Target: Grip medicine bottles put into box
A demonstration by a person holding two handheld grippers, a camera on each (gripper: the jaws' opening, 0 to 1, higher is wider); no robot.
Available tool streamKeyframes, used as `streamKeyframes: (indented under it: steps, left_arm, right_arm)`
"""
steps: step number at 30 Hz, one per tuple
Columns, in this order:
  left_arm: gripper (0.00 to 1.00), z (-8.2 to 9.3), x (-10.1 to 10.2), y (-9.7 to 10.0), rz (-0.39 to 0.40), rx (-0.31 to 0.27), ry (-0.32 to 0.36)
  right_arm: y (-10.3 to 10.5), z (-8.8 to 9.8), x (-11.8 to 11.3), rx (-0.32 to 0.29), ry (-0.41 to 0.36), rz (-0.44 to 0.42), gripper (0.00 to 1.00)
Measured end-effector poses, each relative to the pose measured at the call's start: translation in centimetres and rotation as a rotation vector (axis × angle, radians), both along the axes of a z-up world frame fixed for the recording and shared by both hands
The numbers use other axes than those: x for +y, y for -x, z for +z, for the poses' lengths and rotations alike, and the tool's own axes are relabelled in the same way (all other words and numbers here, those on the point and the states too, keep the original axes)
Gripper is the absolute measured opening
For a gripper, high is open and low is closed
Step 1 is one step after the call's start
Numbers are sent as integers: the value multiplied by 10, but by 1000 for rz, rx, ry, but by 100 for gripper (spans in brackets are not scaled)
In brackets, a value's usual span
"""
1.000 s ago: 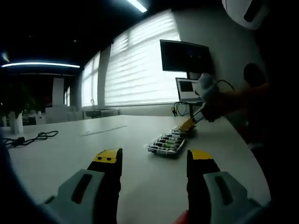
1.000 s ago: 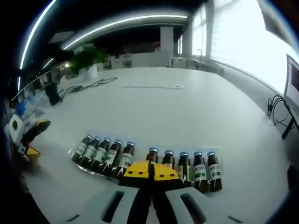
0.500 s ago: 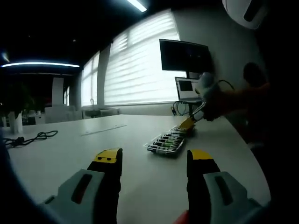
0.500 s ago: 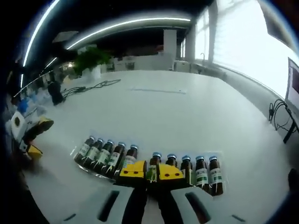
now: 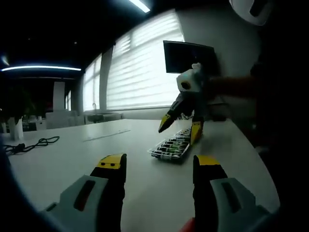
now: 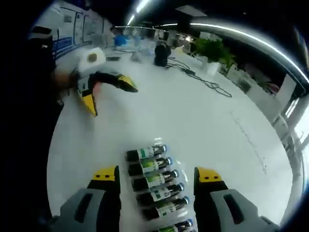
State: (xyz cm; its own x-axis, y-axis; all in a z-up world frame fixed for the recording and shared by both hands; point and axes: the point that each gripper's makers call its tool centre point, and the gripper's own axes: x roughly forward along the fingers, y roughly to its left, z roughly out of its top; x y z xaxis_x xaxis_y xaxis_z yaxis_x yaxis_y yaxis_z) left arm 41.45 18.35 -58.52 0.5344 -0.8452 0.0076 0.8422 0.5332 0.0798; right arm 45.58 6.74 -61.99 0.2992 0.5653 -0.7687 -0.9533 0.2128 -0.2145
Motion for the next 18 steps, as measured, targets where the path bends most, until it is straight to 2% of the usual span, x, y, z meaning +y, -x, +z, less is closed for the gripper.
streamKeyframes:
  steps: [1, 3, 5, 6, 8, 10, 13, 18]
  left_arm:
    - [48, 0, 0, 0, -1, -1, -1]
    - [48, 0, 0, 0, -1, -3, -2]
    - [48, 0, 0, 0, -1, -2, -1]
    - [48, 0, 0, 0, -1, -2, -1]
    - [48, 0, -1, 0, -2, -3, -3]
    - [48, 0, 0, 0, 0, -1, -1]
    - [48, 0, 0, -1, 1, 0, 2]
    - [48, 0, -1, 1, -3, -3, -2]
  right_arm:
    - [-1, -3, 4, 26, 23, 52, 57]
    - [3, -10, 8, 124, 31, 75, 58]
    - [5, -18, 5, 154, 87, 108, 57]
    - [6, -20, 4, 158, 111, 112, 57]
    - [8, -21, 10, 167, 98, 107, 56]
    - [10, -18, 12, 168, 90, 104, 52]
    - [9, -17, 11, 162, 88, 103, 52]
    - [10, -16, 7, 168, 82, 51, 52]
